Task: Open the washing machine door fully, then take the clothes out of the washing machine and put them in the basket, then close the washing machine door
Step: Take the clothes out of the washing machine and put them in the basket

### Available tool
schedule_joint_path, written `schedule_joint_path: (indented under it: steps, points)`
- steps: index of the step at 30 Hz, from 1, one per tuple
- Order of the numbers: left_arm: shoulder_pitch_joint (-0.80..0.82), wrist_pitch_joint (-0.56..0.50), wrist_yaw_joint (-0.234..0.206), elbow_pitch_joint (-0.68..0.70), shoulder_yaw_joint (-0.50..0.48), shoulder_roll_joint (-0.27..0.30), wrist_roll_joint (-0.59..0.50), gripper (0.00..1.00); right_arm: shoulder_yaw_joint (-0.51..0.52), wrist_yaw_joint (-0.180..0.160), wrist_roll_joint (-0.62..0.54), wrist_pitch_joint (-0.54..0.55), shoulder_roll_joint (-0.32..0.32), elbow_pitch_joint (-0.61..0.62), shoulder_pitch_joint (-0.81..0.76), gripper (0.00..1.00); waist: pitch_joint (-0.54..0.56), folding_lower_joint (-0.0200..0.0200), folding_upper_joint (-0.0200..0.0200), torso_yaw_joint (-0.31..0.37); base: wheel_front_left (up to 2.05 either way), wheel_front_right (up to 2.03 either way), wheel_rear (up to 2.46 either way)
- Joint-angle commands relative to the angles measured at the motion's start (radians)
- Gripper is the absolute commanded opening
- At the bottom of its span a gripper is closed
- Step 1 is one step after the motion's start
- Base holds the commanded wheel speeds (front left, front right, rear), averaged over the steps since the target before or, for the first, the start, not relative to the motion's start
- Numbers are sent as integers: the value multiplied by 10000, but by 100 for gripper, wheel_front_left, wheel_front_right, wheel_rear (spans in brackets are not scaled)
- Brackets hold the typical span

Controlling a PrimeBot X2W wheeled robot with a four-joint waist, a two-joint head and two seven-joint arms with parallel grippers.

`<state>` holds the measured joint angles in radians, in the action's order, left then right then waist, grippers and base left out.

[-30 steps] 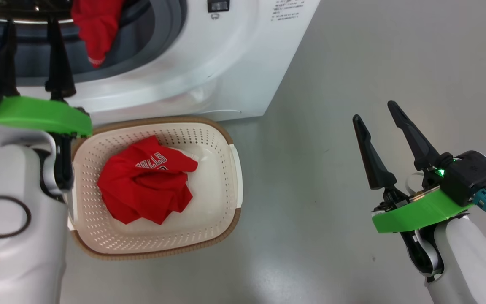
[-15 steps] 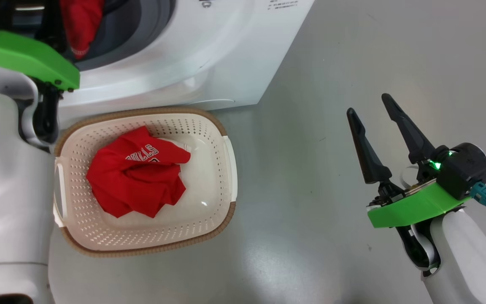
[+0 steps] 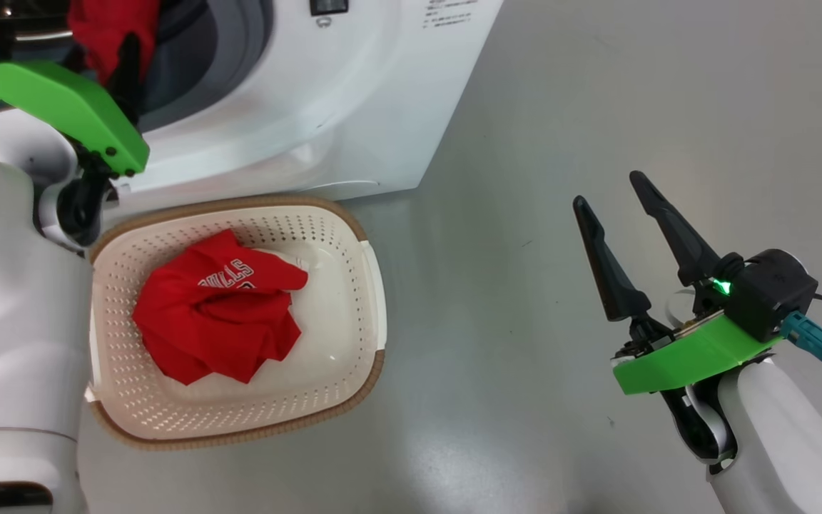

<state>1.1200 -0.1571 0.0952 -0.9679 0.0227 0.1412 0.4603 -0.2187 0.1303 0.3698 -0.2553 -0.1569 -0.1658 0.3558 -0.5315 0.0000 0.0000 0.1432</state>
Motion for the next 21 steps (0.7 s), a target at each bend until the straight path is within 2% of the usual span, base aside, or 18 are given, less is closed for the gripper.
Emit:
schedule_joint_path:
  steps: [1, 15, 16, 17, 21]
  points:
    - [229, -30, -144, 147, -74, 511, -27, 100, -249, 4, 76, -65, -76, 179, -82, 100, -3, 0, 0, 58, 0, 0, 0]
    - [328, -21, -622, -293, 360, 819, -446, 100, -482, 4, 256, -65, -21, 100, 25, 100, -169, 0, 0, 362, 0, 0, 0]
    - [341, -34, -633, -329, 385, 810, -451, 89, -491, 4, 272, -65, -23, 97, 32, 100, -180, 0, 0, 368, 0, 0, 0]
    - [358, 11, -648, -337, 395, 805, -451, 0, -498, 4, 286, -65, -28, 95, 38, 100, -192, 0, 0, 372, 0, 0, 0]
    - [407, 320, -808, -332, 493, 833, -562, 0, -505, 4, 330, -65, -53, 91, 67, 100, -251, 0, 0, 364, 0, 0, 0]
